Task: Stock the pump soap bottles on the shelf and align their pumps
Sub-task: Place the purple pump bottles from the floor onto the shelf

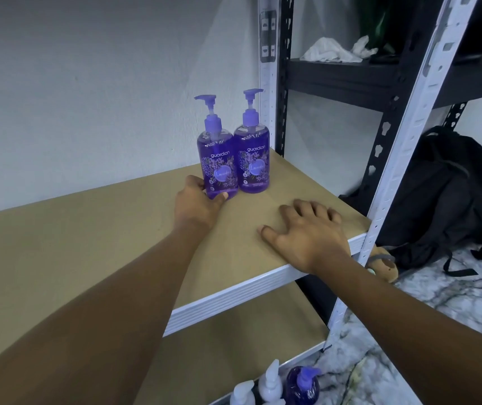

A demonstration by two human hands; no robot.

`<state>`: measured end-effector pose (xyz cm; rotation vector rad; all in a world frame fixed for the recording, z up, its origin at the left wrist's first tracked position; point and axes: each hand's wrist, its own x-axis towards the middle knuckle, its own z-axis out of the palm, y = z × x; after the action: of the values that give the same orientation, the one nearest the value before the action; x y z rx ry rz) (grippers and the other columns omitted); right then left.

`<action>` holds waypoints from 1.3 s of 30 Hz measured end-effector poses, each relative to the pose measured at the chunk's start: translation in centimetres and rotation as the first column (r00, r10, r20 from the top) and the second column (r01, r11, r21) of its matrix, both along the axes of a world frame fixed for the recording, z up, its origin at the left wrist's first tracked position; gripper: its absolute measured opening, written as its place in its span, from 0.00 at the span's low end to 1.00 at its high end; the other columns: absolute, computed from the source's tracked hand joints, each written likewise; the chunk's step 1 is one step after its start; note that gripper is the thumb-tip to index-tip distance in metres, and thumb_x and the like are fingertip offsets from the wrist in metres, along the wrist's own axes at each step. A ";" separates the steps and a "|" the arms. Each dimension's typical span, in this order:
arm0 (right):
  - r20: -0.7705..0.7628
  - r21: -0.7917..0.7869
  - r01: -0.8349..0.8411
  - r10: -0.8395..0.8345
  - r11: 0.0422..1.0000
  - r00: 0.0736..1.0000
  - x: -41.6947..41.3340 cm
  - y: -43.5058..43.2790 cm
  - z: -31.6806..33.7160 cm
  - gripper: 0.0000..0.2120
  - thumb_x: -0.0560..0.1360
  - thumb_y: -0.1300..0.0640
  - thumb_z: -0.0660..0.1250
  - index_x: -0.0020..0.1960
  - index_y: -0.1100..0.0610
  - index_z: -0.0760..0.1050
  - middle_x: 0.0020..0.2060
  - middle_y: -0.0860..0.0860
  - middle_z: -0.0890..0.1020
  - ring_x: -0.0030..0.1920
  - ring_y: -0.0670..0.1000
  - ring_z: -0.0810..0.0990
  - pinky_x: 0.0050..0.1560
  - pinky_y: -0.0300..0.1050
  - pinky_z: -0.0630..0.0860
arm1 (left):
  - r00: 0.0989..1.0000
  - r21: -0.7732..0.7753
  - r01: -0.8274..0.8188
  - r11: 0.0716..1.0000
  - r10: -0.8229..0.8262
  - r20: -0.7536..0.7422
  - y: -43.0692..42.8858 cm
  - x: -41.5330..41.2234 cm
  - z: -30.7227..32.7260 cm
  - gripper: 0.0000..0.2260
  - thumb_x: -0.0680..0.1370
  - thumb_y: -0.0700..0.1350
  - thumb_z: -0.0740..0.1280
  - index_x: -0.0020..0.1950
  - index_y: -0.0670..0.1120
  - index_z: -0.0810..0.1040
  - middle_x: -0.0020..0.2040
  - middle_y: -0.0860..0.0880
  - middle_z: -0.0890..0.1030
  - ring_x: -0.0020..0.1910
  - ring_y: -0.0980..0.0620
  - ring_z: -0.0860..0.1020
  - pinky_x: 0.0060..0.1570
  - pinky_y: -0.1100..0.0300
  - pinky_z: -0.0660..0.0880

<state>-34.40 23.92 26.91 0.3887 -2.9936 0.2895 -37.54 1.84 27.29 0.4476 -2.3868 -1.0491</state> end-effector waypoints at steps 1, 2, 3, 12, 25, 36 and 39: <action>0.001 0.000 0.000 0.000 1.000 1.000 0.0 0.0 0.0 0.35 0.73 0.26 0.46 0.73 0.44 0.64 0.76 0.48 0.63 0.76 0.55 0.56 0.75 0.58 0.51 | 1.000 -0.001 -0.002 1.000 0.002 0.004 0.0 0.0 0.0 0.24 0.73 0.51 0.76 0.62 0.42 0.72 0.55 0.45 0.83 0.55 0.45 0.81 0.49 0.58 0.72; 0.002 -0.001 0.000 0.000 1.000 1.000 0.0 0.0 0.0 0.35 0.73 0.26 0.46 0.73 0.44 0.64 0.75 0.48 0.63 0.76 0.55 0.56 0.75 0.58 0.51 | 1.000 -0.006 -0.003 1.000 0.003 0.006 0.0 -0.1 -0.1 0.24 0.73 0.52 0.76 0.62 0.42 0.72 0.55 0.45 0.83 0.55 0.45 0.81 0.49 0.58 0.72; 0.001 -0.002 -0.001 0.001 1.000 1.000 0.0 0.0 0.1 0.35 0.74 0.26 0.46 0.73 0.44 0.64 0.75 0.48 0.63 0.76 0.55 0.57 0.75 0.58 0.51 | 1.000 -0.008 -0.006 1.000 0.006 0.009 0.0 -0.2 -0.1 0.24 0.73 0.52 0.76 0.62 0.42 0.72 0.55 0.45 0.83 0.55 0.45 0.81 0.49 0.58 0.73; 0.000 -0.030 0.011 -0.011 1.000 1.000 0.2 0.0 0.1 0.36 0.73 0.26 0.47 0.72 0.45 0.65 0.75 0.48 0.64 0.76 0.55 0.57 0.74 0.58 0.52 | 0.997 0.006 0.005 1.000 -0.006 0.072 0.7 1.6 0.4 0.24 0.74 0.51 0.75 0.62 0.42 0.71 0.55 0.46 0.81 0.55 0.46 0.79 0.52 0.57 0.73; 0.030 -0.318 -0.075 0.089 0.945 0.996 7.1 2.8 0.1 0.24 0.75 0.38 0.65 0.67 0.48 0.73 0.70 0.47 0.71 0.73 0.50 0.64 0.73 0.50 0.54 | 0.965 -0.161 0.138 0.977 -0.096 0.243 3.2 18.8 0.3 0.20 0.77 0.53 0.70 0.65 0.45 0.77 0.64 0.46 0.77 0.63 0.45 0.77 0.65 0.55 0.71; 0.275 -0.560 -0.040 0.232 0.828 0.933 21.0 5.5 -1.2 0.12 0.76 0.45 0.69 0.55 0.51 0.80 0.51 0.45 0.78 0.53 0.46 0.77 0.55 0.42 0.71 | 0.984 -0.048 0.129 0.990 -0.122 0.133 6.1 34.3 -3.3 0.09 0.76 0.47 0.72 0.56 0.48 0.81 0.58 0.50 0.78 0.58 0.53 0.77 0.56 0.65 0.67; 0.344 -0.602 0.041 0.212 0.798 0.915 23.7 5.9 -3.6 0.10 0.77 0.48 0.69 0.54 0.53 0.80 0.48 0.44 0.81 0.50 0.45 0.78 0.51 0.38 0.69 | 0.979 0.023 0.079 0.997 -0.082 0.185 6.3 37.1 -5.7 0.09 0.76 0.48 0.72 0.56 0.49 0.80 0.56 0.51 0.77 0.55 0.54 0.77 0.56 0.62 0.69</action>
<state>-10.68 29.81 23.27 0.4322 -3.0086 1.4453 -0.40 8.13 21.59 0.4769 -2.5816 -1.1052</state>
